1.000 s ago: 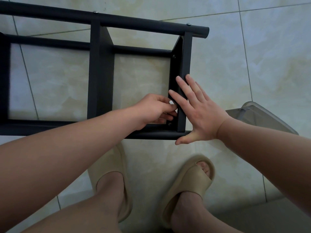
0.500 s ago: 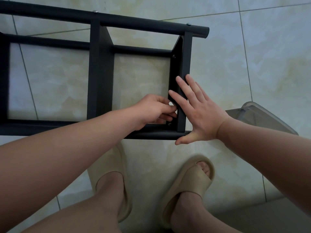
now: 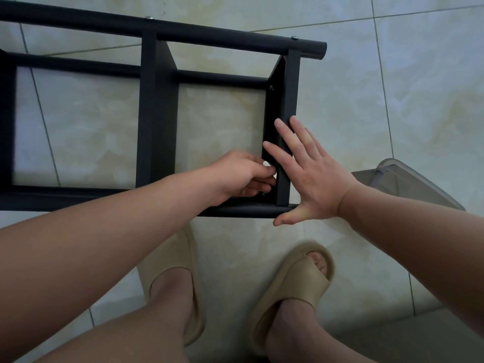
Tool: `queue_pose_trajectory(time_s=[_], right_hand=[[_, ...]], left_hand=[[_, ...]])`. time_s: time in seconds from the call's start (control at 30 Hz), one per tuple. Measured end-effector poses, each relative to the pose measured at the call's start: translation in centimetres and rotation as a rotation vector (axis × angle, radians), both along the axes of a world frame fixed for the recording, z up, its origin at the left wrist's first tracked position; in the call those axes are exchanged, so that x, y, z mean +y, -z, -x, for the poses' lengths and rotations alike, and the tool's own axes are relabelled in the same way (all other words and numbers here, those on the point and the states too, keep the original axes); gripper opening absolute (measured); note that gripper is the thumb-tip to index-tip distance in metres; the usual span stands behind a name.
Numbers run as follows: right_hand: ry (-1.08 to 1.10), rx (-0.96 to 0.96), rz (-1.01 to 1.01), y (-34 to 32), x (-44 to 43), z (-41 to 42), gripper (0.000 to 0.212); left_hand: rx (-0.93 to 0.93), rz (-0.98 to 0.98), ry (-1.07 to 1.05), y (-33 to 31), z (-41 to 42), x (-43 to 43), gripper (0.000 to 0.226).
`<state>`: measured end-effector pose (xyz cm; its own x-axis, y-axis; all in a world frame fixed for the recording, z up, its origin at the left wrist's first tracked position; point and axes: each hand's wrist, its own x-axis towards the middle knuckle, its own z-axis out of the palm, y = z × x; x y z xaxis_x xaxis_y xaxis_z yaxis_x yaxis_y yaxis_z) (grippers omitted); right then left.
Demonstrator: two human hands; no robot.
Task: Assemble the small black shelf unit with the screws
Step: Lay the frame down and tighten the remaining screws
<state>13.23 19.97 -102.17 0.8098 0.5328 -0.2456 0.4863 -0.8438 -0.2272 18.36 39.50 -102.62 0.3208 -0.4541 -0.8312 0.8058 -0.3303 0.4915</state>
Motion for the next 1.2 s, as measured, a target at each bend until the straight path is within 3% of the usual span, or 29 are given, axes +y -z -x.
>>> queue_pose_trajectory(time_s=[0.17, 0.7, 1.2], right_hand=[[-0.001, -0.002, -0.008, 0.1, 0.0, 0.0, 0.131], [0.001, 0.005, 0.001, 0.1, 0.0, 0.0, 0.131], [-0.003, 0.001, 0.002, 0.1, 0.0, 0.0, 0.131]], left_hand=[[0.052, -0.007, 0.051, 0.0, -0.1, 0.1, 0.007], [-0.073, -0.022, 0.260, -0.3, -0.4, 0.4, 0.021], [-0.190, 0.014, 0.356, -0.7, -0.1, 1.3, 0.014]])
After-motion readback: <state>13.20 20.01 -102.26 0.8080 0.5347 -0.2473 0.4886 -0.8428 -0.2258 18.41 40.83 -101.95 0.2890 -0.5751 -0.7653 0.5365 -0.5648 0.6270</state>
